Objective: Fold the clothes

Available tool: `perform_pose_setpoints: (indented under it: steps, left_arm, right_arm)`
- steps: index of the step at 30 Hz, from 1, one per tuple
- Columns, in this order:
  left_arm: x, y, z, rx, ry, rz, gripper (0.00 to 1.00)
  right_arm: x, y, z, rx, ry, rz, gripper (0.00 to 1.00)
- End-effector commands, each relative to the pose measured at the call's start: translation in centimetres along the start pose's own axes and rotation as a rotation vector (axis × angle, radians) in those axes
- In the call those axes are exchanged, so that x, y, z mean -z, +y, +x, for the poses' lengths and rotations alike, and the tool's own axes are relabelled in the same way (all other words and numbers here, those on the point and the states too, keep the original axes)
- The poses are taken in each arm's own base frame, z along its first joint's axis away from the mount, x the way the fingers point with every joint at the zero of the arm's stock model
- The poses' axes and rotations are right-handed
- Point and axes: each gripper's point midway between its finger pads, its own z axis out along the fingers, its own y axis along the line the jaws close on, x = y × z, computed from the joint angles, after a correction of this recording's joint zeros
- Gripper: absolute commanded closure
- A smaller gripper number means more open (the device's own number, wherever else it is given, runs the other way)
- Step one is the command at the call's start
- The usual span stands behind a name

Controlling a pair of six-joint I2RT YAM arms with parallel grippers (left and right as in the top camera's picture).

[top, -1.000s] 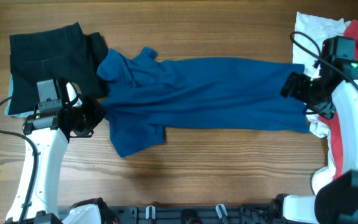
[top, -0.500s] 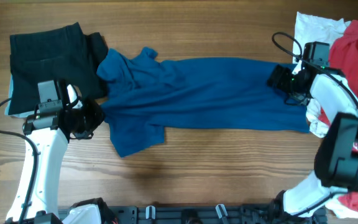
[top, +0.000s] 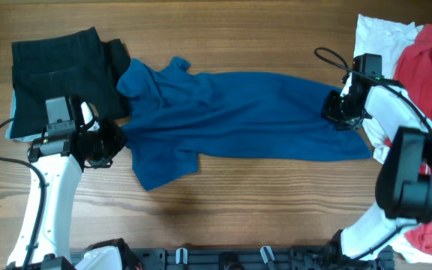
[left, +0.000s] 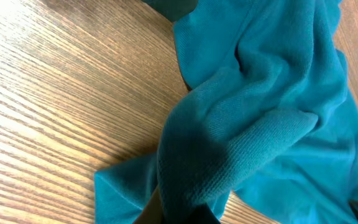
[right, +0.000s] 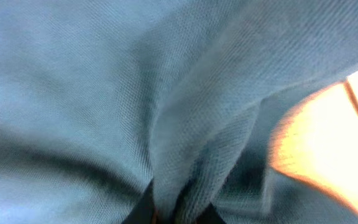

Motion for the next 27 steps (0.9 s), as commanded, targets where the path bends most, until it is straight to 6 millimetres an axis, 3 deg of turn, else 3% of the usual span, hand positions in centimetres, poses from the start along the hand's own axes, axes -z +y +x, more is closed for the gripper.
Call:
perform_pose_setpoints:
  steps: [1,4,8,15,20,24,27]
  left_arm:
    - [-0.1,0.3,-0.2,-0.021,-0.007,-0.017,0.96]
    - [-0.1,0.3,-0.2,-0.021,-0.007,-0.017,0.96]
    - [-0.1,0.3,-0.2,-0.021,-0.009,-0.016,0.96]
    - [-0.1,0.3,-0.2,-0.021,-0.009,-0.016,0.96]
    - [-0.1,0.2,-0.4,-0.024,-0.017,-0.011,0.96]
    - [-0.1,0.1,-0.6,-0.027,-0.023,-0.007,0.96]
    - [-0.1,0.0,-0.7,-0.028,-0.026,-0.005,0.96]
  right_arm:
    - [9.3,1.3,-1.3,-0.001,-0.195,-0.047,0.96]
    - [14.2,1.3,0.6,0.005,-0.252,-0.065,0.96]
    - [16.7,1.4,1.2,0.016,-0.311,-0.081,0.95]
    - [15.4,0.2,5.4,-0.004,-0.121,-0.030,0.93]
    - [14.3,-0.2,6.3,-0.011,-0.056,-0.010,0.89]
    - [11.3,-0.2,5.2,-0.016,-0.001,0.006,0.87]
    - [7.4,0.3,1.8,-0.020,-0.039,-0.006,0.87]
